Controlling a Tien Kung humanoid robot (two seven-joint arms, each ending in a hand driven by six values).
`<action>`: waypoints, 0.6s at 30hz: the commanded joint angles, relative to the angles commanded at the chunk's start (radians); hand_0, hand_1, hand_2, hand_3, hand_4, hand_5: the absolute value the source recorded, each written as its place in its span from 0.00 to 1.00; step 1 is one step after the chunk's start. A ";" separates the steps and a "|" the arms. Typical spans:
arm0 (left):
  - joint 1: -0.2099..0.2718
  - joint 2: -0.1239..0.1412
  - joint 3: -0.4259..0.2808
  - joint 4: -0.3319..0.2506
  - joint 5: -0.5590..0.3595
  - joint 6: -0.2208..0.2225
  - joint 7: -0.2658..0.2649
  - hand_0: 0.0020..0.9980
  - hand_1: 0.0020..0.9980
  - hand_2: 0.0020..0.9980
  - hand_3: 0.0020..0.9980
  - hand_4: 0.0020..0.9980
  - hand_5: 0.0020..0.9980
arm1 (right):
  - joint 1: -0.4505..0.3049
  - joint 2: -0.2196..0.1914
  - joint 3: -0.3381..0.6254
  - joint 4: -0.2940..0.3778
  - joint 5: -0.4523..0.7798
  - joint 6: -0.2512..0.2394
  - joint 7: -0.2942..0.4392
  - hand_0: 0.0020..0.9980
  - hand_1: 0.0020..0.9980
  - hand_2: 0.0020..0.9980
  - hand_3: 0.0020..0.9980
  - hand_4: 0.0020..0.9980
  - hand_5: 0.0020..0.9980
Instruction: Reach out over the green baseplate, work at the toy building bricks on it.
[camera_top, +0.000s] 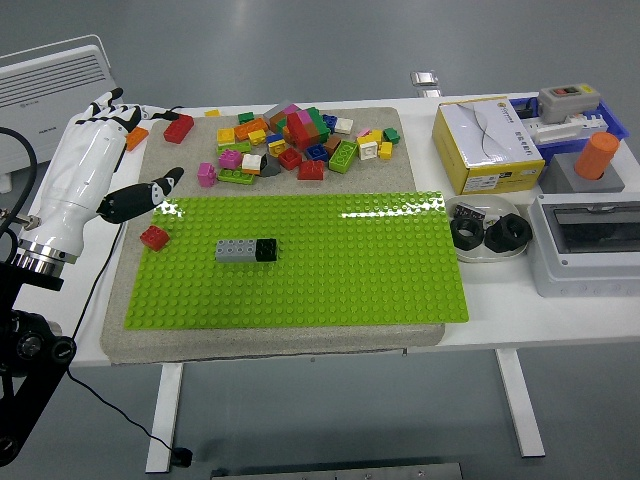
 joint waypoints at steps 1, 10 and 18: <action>0.003 -0.002 -0.006 0.002 0.008 0.006 0.003 0.91 0.59 0.65 0.76 0.79 0.00 | 0.001 -0.001 -0.005 0.000 0.005 -0.001 0.001 0.69 0.64 0.79 0.92 0.93 1.00; 0.005 -0.037 -0.031 0.010 0.081 0.076 0.022 0.91 0.56 0.47 0.75 0.79 0.00 | 0.004 -0.004 -0.029 0.000 0.031 -0.003 0.006 0.69 0.64 0.79 0.92 0.92 1.00; -0.038 0.048 0.033 0.037 0.136 0.010 0.057 0.95 0.70 0.60 0.77 0.79 0.00 | 0.005 -0.006 -0.063 0.000 0.064 -0.008 0.009 0.70 0.64 0.78 0.92 0.92 1.00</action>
